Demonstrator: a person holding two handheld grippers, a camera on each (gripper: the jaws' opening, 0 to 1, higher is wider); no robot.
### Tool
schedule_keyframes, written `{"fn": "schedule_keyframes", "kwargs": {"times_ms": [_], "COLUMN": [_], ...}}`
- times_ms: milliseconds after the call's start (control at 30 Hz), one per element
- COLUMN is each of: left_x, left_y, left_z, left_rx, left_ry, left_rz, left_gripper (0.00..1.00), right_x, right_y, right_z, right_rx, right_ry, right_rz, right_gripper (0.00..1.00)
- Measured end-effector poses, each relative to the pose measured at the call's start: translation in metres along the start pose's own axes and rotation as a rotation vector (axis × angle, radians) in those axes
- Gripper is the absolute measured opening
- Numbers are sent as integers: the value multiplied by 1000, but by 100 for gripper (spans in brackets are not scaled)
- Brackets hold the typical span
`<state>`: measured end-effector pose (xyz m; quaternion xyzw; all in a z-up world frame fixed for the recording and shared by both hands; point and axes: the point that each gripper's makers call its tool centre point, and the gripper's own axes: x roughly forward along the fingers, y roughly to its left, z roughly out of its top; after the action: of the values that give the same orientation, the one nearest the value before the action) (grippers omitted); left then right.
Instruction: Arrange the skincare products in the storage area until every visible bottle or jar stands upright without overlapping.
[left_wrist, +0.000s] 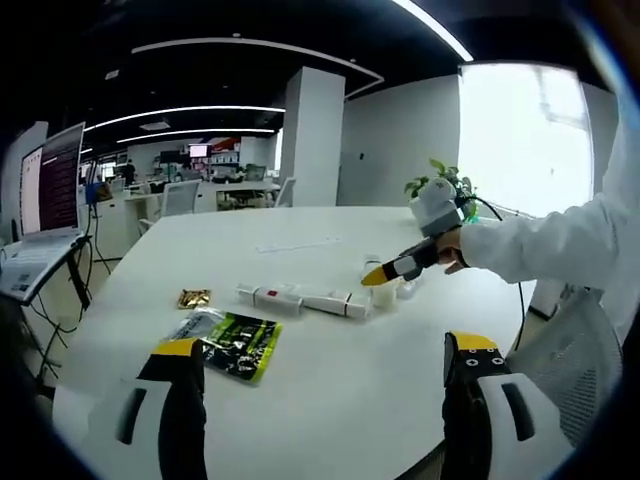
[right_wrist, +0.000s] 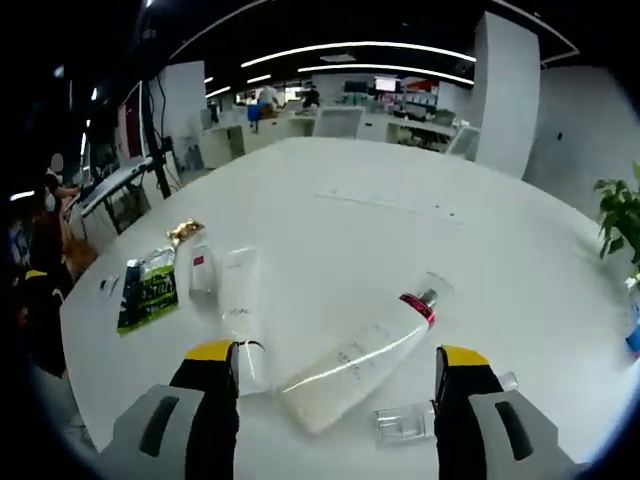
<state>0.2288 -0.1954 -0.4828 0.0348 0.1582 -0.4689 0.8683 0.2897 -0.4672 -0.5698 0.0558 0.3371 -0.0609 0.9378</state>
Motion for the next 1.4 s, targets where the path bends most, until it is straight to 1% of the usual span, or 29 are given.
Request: {"fn": "schedule_keyframes", "kwargs": {"times_ms": [33, 67, 100, 167, 267, 333, 367, 433, 500, 600, 700, 733, 800, 867, 933, 1133, 1167, 1233, 1267, 1333, 1400], "left_x": [0, 0, 0, 0, 0, 0, 0, 0, -1, -1, -1, -1, -1, -1, -1, -2, -1, -1, -1, 0, 0], "left_y": [0, 0, 0, 0, -2, -2, -3, -3, -1, 0, 0, 0, 0, 0, 0, 0, 0, -3, -3, -3, -1], "left_z": [0, 0, 0, 1, 1, 1, 1, 2, 4, 4, 3, 4, 3, 3, 2, 1, 0, -1, -1, -2, -2], "left_rx": [2, 1, 0, -1, -1, 1, 2, 1, 1, -10, -8, -7, -10, -11, -10, -10, -11, -13, -10, -1, -3], "left_ry": [0, 1, 1, -4, -3, -1, -2, -3, -10, -15, -11, -11, -9, -6, -3, 5, 7, 14, 17, 21, 21], "left_rz": [0, 0, 1, 1, -4, -6, -7, -8, 1, 2, 3, 2, 0, 1, 0, -1, -3, -15, -17, -13, -8], "left_gripper": [93, 93, 93, 93, 93, 93, 93, 93, 93, 93, 93, 93, 92, 92, 92, 92, 91, 89, 89, 91, 91], "right_x": [2, 4, 5, 16, 20, 22, 24, 28, 31, 35, 34, 36, 36, 37, 37, 37, 36, 37, 37, 38, 39], "right_y": [-1, -5, -8, -17, -17, -16, -18, -20, -21, -21, -20, -19, -18, -16, -16, -19, -19, -18, -17, -18, -16], "right_z": [0, -1, -2, -2, 2, 3, 1, -4, -5, -12, -20, -21, -22, -27, -26, -28, -29, -29, -28, -28, -27], "right_rx": [23, 28, 25, 13, 34, 38, 31, 39, 53, 66, 58, 76, 80, 85, 59, -70, -78, -92, -127, -116, -124], "right_ry": [2, 8, 13, 30, 28, 37, 61, 95, 106, 133, 158, 161, 162, 184, 179, 218, 221, 218, 212, 207, 190], "right_rz": [-1, -17, -27, -51, -42, -51, -59, -69, -74, -68, -68, -55, -48, -38, -41, -43, -44, -39, -30, -23, -19], "right_gripper": [86, 84, 81, 80, 80, 78, 77, 70, 63, 61, 57, 56, 54, 52, 50, 42, 40, 38, 38, 35, 33]}}
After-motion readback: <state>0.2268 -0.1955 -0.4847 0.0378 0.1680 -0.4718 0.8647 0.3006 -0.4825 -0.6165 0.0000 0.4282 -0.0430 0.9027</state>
